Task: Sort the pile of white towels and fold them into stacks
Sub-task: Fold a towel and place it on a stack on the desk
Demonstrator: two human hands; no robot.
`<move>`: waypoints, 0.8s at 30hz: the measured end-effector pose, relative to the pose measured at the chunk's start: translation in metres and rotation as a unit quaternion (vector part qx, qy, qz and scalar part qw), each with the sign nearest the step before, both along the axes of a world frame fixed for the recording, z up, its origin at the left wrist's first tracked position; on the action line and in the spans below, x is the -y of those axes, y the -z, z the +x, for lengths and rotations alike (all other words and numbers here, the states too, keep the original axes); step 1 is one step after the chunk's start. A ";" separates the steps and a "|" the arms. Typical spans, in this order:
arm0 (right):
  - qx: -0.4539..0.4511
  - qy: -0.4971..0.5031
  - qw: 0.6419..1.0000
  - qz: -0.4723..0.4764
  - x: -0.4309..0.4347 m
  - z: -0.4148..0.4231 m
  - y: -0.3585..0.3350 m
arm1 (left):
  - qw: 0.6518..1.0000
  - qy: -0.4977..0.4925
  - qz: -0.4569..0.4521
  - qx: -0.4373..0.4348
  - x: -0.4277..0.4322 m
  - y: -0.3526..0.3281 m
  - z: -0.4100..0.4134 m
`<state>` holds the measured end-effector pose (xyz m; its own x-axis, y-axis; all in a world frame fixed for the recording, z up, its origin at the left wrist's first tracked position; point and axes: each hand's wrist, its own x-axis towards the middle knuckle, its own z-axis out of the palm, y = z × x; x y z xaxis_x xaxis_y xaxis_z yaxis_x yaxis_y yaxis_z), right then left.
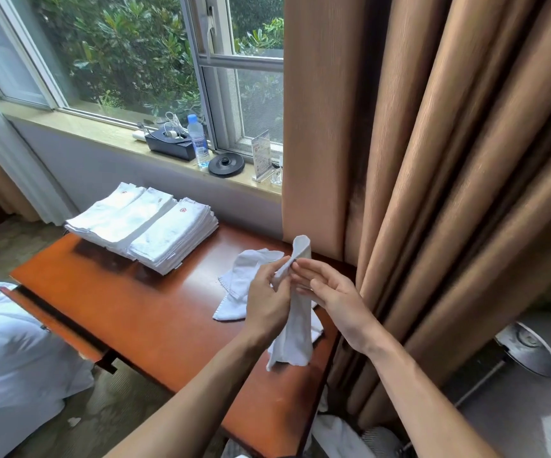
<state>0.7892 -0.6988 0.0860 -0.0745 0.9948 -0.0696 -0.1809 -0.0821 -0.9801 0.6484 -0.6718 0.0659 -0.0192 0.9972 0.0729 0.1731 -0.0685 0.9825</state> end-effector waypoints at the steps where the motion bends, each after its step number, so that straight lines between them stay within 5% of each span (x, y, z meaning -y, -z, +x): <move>1: 0.002 -0.001 1.000 0.000 0.001 0.000 0.000 | 1.000 -0.015 0.002 0.001 -0.002 -0.001 -0.001; 6: 0.153 0.077 0.984 0.051 -0.004 0.007 0.004 | 1.000 0.003 0.002 -0.017 -0.011 -0.002 -0.018; 13: 0.452 0.070 0.878 0.143 -0.026 0.030 0.008 | 0.999 0.042 -0.013 -0.031 -0.021 -0.004 -0.036; 24: 0.380 0.006 0.919 0.101 -0.032 0.030 -0.001 | 0.997 -0.002 0.009 -0.083 -0.024 -0.012 -0.052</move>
